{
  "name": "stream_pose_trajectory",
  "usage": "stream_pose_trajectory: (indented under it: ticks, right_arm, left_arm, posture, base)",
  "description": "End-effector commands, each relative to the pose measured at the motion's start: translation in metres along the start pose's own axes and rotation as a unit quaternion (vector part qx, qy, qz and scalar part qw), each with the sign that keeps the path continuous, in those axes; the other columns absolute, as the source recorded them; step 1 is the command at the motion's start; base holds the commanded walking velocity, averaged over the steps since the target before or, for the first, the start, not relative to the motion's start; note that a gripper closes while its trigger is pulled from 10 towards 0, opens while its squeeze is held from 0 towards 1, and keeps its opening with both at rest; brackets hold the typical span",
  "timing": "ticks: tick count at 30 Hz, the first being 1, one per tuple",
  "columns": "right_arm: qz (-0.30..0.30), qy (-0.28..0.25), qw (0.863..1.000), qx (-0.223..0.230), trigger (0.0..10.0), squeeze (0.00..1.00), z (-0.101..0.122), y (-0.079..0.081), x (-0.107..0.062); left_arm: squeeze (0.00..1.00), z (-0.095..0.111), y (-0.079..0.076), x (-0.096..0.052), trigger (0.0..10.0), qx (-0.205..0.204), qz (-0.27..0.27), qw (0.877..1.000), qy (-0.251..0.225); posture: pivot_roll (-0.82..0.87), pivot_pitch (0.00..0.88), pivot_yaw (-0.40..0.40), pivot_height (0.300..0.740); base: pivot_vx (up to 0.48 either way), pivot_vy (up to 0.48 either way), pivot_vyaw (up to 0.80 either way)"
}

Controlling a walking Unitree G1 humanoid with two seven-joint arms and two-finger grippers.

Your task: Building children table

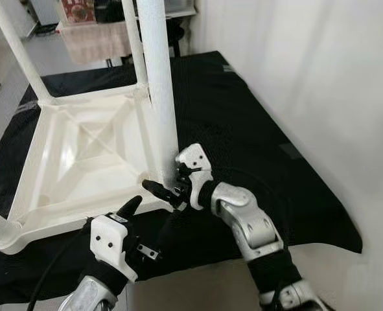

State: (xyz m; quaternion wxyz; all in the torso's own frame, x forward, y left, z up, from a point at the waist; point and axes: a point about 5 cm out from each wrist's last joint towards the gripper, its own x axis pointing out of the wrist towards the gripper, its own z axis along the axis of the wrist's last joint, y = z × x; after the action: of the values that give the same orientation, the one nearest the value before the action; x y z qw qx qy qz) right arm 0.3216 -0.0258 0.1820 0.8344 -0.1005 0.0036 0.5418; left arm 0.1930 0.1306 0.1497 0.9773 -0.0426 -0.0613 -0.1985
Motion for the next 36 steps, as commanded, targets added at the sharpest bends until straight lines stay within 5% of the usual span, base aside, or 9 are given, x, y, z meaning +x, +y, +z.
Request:
stream_pose_trajectory:
  ticks: [1,8,9,10,24,28,29,31,36]
  right_arm:
    - [0.058,0.004,0.998,-0.005,10.0,0.0,-0.005,0.013,0.009]
    - [0.134,0.022,0.99,-0.029,10.0,0.0,-0.008,0.004,0.012]
    - [0.139,0.025,0.989,-0.03,3.2,0.0,-0.008,-0.001,0.012]
    - [0.141,0.03,0.989,-0.028,0.0,0.0,-0.008,-0.008,0.011]
    - [0.11,0.044,0.993,0.003,0.0,0.0,-0.018,-0.044,-0.014]
    - [-0.031,0.09,0.995,0.011,0.0,0.0,-0.04,-0.034,-0.016]
    - [-0.2,0.099,0.974,0.041,0.0,0.0,-0.042,-0.032,-0.018]
    - [-0.264,0.099,0.957,0.062,0.0,0.0,-0.044,-0.021,-0.027]
    - [-0.27,0.084,0.957,0.059,0.0,0.0,-0.04,0.006,-0.031]
  left_arm:
    - [0.0,-0.007,0.002,-0.003,10.0,-0.004,0.002,1.0,0.021]
    - [0.0,-0.006,0.001,-0.002,10.0,-0.004,-0.001,1.0,0.02]
    - [0.0,-0.006,0.001,-0.003,10.0,-0.004,-0.002,1.0,0.02]
    - [0.0,-0.006,-0.001,-0.004,10.0,-0.004,-0.006,1.0,0.02]
    - [0.0,-0.001,-0.016,-0.022,10.0,0.002,-0.037,0.999,0.035]
    - [0.0,-0.002,-0.017,-0.029,10.0,-0.004,-0.026,0.999,0.046]
    - [0.0,-0.002,-0.017,-0.031,10.0,-0.001,-0.021,0.999,0.048]
    - [0.0,-0.002,-0.017,-0.032,10.0,0.002,-0.018,0.999,0.05]
    - [0.0,-0.006,-0.005,-0.039,10.0,-0.003,0.027,0.998,0.061]
  posture:
    - [0.02,0.128,0.024,0.74]
    - [0.03,0.126,0.015,0.74]
    - [0.04,0.124,0.012,0.74]
    - [0.04,0.122,0.012,0.74]
    - [0.02,0.147,0.01,0.74]
    - [0.02,0.154,0.0,0.74]
    - [0.03,0.162,0.0,0.74]
    - [0.03,0.162,0.0,0.74]
    - [0.01,0.149,0.045,0.74]
  base:
    - [0.0,0.0,0.0]
    - [0.0,0.0,0.0]
    - [0.0,0.0,0.0]
    - [0.0,0.0,0.0]
    - [0.0,0.0,0.0]
    - [0.0,0.0,0.0]
    - [0.0,0.0,0.0]
    - [0.0,0.0,0.0]
    - [0.0,0.0,0.0]
